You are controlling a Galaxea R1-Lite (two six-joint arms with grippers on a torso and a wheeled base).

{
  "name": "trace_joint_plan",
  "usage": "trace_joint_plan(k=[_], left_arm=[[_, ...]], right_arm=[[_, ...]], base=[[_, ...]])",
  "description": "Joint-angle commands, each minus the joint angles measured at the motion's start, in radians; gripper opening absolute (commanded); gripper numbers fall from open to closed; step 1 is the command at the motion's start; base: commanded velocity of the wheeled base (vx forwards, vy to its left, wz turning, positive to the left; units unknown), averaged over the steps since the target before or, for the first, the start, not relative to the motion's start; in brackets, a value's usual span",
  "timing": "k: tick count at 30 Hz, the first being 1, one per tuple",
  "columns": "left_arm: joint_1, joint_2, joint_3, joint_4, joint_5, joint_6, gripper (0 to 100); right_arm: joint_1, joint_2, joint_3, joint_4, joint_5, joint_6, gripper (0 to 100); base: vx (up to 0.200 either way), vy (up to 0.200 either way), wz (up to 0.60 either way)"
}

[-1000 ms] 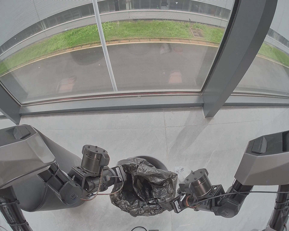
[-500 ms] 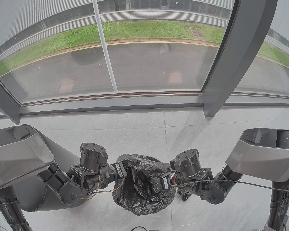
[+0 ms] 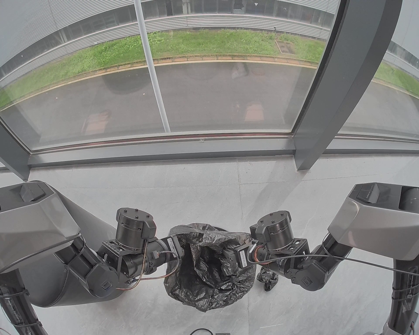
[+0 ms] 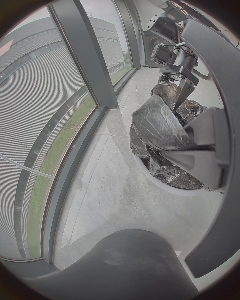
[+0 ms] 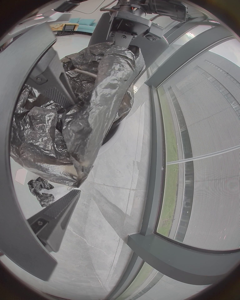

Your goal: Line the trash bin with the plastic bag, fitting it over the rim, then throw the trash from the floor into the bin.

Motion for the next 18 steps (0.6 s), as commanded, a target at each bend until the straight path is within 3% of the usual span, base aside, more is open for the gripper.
trace_joint_plan(k=[1,18], left_arm=[[0.0,0.004,0.0,0.0,0.0,-0.001,0],[0.037,0.042,-0.011,-0.003,0.0,0.003,0]], right_arm=[[0.009,-0.013,0.017,-0.007,-0.001,0.001,100],[0.01,-0.079,-0.011,-0.009,-0.028,0.0,100]], base=[[0.0,0.0,0.0],[0.0,0.0,0.0]])
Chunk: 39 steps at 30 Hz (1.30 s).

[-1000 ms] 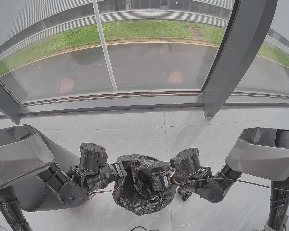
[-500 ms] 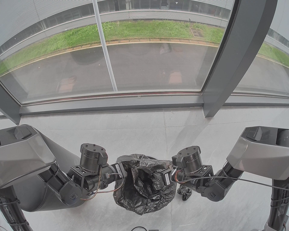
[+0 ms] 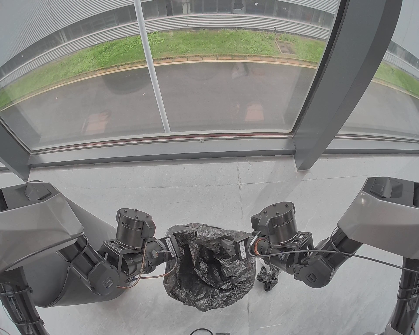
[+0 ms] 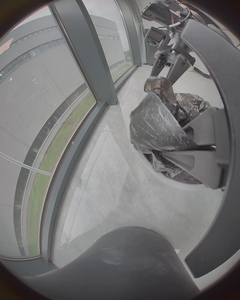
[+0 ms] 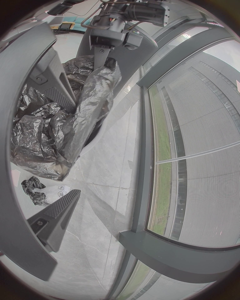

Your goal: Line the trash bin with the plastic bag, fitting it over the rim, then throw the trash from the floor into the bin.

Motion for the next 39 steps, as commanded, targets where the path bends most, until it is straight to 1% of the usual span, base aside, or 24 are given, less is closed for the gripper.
trace_joint_plan(k=[1,8,12,17,25,26,27,29,33,39], left_arm=[[0.021,0.014,0.0,0.0,0.001,0.0,0],[0.058,0.013,-0.002,-0.002,-0.004,0.003,0],[0.064,0.014,0.003,-0.048,-0.007,0.007,0],[0.064,0.016,0.0,-0.054,-0.007,0.007,0],[0.064,0.016,0.0,-0.054,-0.007,0.005,0],[0.064,0.016,0.0,-0.054,-0.009,0.007,0],[0.064,0.017,0.0,-0.054,-0.009,0.005,0],[0.064,0.017,-0.002,-0.054,-0.009,0.007,0],[0.064,0.016,-0.002,-0.056,-0.009,0.005,0],[0.064,0.013,-0.006,-0.056,-0.009,0.007,0]], right_arm=[[-0.001,-0.019,-0.008,0.002,0.0,-0.002,100],[-0.003,0.015,-0.083,0.02,-0.001,-0.003,100],[-0.004,0.037,-0.136,0.049,-0.003,-0.003,100],[-0.004,0.044,-0.166,0.071,-0.003,-0.003,100],[0.009,0.006,-0.113,0.071,-0.001,0.004,100],[0.02,-0.008,-0.094,0.071,-0.001,0.004,100],[0.048,-0.025,-0.067,0.069,-0.001,0.004,100],[0.063,-0.026,-0.054,0.069,-0.001,0.004,100],[0.065,-0.008,-0.067,0.072,-0.001,-0.002,100],[0.057,0.084,-0.128,0.074,-0.003,-0.017,100]], base=[[0.0,0.0,0.0],[0.0,0.0,0.0],[0.0,0.0,0.0],[0.0,0.0,0.0],[0.0,0.0,0.0],[0.0,0.0,0.0],[0.0,0.0,0.0],[0.0,0.0,0.0],[0.0,0.0,0.0],[0.0,0.0,0.0]])
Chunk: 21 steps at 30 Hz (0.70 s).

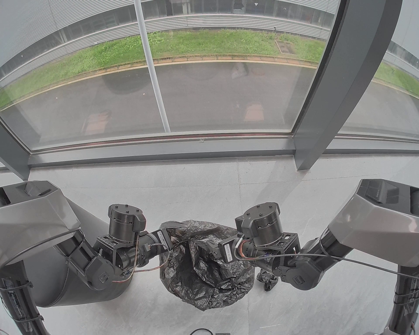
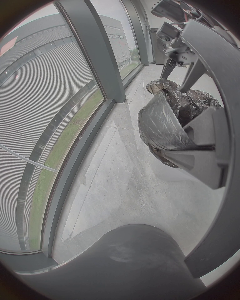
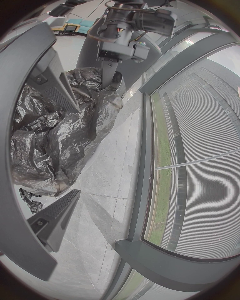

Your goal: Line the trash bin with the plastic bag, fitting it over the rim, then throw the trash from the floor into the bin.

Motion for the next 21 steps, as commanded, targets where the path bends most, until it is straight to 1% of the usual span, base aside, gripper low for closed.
trace_joint_plan(k=[1,6,7,16,18,21], left_arm=[[0.0,-0.005,-0.007,0.001,0.001,0.0,0],[0.0,-0.008,-0.009,0.001,0.001,0.0,0],[0.0,-0.008,-0.009,0.001,0.001,0.0,0],[0.002,0.0,-0.016,0.001,0.001,0.003,0],[0.003,0.002,-0.021,0.001,0.001,0.013,0],[0.017,0.011,-0.024,-0.002,0.001,0.054,0]], right_arm=[[-0.005,0.075,-0.045,-0.001,-0.001,-0.016,100],[-0.03,0.12,-0.102,0.001,-0.002,-0.044,100],[-0.042,0.129,-0.125,0.001,-0.013,-0.056,100],[-0.067,0.128,-0.205,0.008,-0.034,-0.059,100],[-0.07,0.126,-0.211,0.019,-0.034,-0.059,100],[-0.078,0.124,-0.225,0.039,-0.034,-0.058,100]], base=[[0.0,0.0,0.0],[0.0,0.0,0.0],[0.0,0.0,0.0],[0.0,0.0,0.0],[0.0,0.0,0.0],[0.0,0.0,0.0]])
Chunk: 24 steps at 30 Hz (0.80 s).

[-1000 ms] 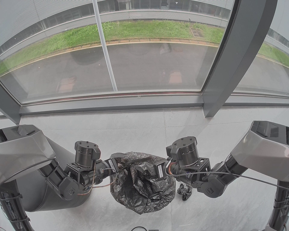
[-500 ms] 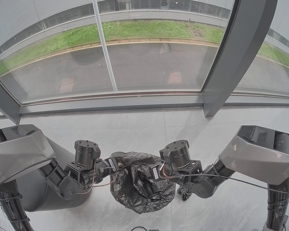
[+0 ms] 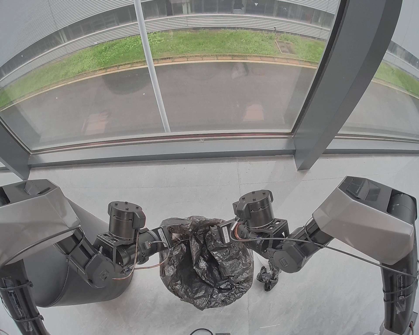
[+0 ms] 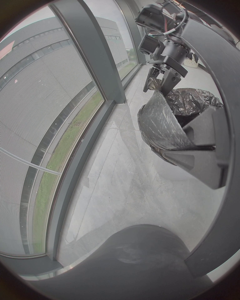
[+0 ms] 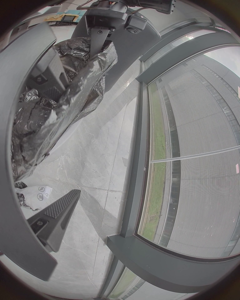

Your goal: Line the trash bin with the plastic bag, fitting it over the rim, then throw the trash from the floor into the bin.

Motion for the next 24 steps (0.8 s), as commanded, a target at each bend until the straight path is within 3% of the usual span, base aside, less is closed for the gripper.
trace_joint_plan(k=[1,15,24], left_arm=[[0.014,0.011,-0.006,-0.003,0.001,0.02,0],[0.097,0.094,-0.041,-0.032,-0.001,0.086,0],[0.103,0.141,-0.041,-0.058,-0.001,0.11,0]], right_arm=[[-0.009,0.003,-0.018,0.008,-0.001,0.001,100],[-0.021,0.034,-0.081,0.052,-0.001,-0.002,100],[-0.016,0.034,-0.093,0.056,-0.001,-0.003,100]], base=[[0.0,0.0,0.0],[0.0,0.0,0.0],[0.0,0.0,0.0]])
